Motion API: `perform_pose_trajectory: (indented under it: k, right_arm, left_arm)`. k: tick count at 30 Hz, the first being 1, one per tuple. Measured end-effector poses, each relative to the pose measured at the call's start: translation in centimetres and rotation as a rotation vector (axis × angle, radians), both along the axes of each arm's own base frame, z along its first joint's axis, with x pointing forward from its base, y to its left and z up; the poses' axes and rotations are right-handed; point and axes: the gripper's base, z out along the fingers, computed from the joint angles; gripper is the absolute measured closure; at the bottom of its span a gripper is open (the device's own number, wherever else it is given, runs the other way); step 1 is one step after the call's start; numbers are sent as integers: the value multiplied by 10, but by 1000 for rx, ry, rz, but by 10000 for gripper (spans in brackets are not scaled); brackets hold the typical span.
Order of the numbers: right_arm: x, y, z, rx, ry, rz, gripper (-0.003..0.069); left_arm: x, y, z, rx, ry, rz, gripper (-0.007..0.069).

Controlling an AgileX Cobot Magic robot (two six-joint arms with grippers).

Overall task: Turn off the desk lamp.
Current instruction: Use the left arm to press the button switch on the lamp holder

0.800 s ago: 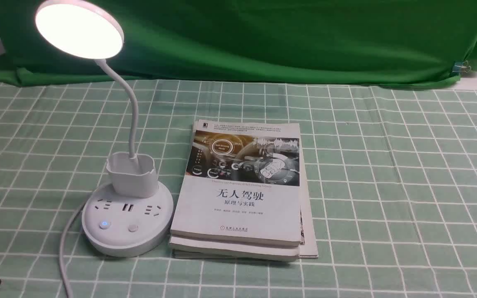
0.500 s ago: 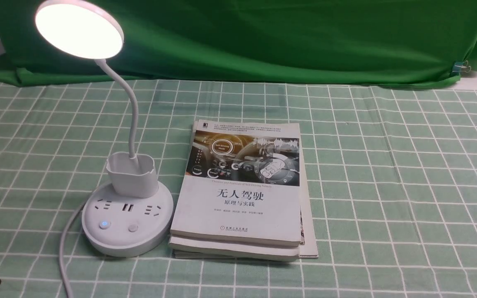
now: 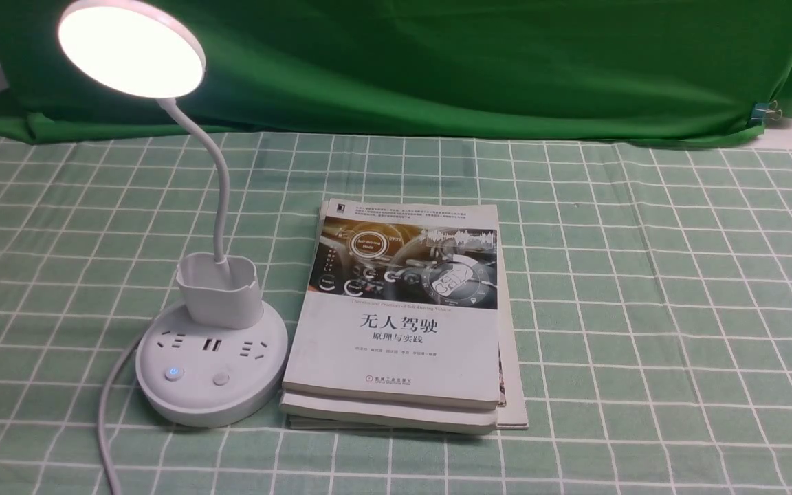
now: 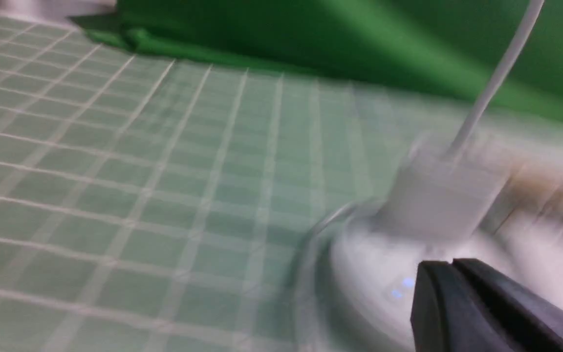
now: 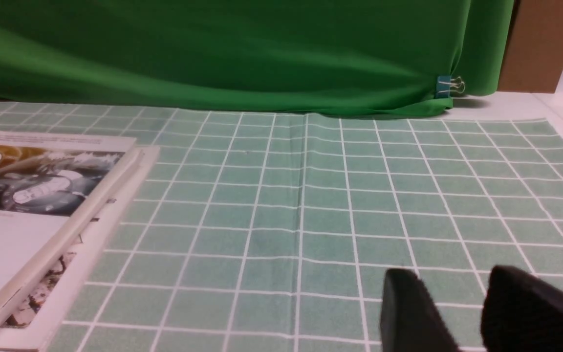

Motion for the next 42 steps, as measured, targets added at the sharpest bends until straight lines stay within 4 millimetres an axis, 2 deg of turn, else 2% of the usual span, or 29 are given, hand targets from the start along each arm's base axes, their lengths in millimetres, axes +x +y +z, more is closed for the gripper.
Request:
perform_pose_trajectory:
  k: [3, 5, 7, 11, 14, 17, 19, 22, 25, 28, 31, 33, 38, 42]
  right_arm:
    - [0, 0, 0, 0, 0, 0, 417]
    - [0, 0, 0, 0, 0, 0, 417]
    - [0, 0, 0, 0, 0, 0, 417]
    - [0, 0, 0, 0, 0, 0, 417]
    - [0, 0, 0, 0, 0, 0, 417]
    - [0, 0, 0, 0, 0, 0, 417]
    - [0, 0, 0, 0, 0, 0, 417]
    - [0, 0, 0, 0, 0, 0, 417]
    - [0, 0, 0, 0, 0, 0, 417]
    - [0, 0, 0, 0, 0, 0, 417]
    - [0, 0, 0, 0, 0, 0, 417]
    - [0, 0, 0, 0, 0, 0, 417]
    - [0, 0, 0, 0, 0, 0, 417]
    - [0, 0, 0, 0, 0, 0, 417]
  left_arm:
    - [0, 1, 9, -291, -98, 22, 623]
    - [0, 3, 13, -395, -136, 37, 623]
    - [0, 5, 15, -456, -168, 53, 623]
    - [-1, 9, 19, -464, -217, 81, 623]
    - [-1, 7, 18, -478, -193, 65, 623]
    - [0, -2, 34, -371, -94, -19, 623]
    - [2, -8, 53, -280, -2, -73, 623]
    - [12, -13, 75, -157, 183, -131, 623]
    - [31, -17, 94, -22, 442, -205, 623]
    - [54, -21, 96, 65, 660, -297, 623]
    - [69, -28, 95, 129, 749, -373, 623]
    - [85, -44, 91, 242, 860, -456, 623]
    - [111, -67, 87, 398, 1025, -485, 623]
    - [133, -81, 85, 418, 1109, -498, 623]
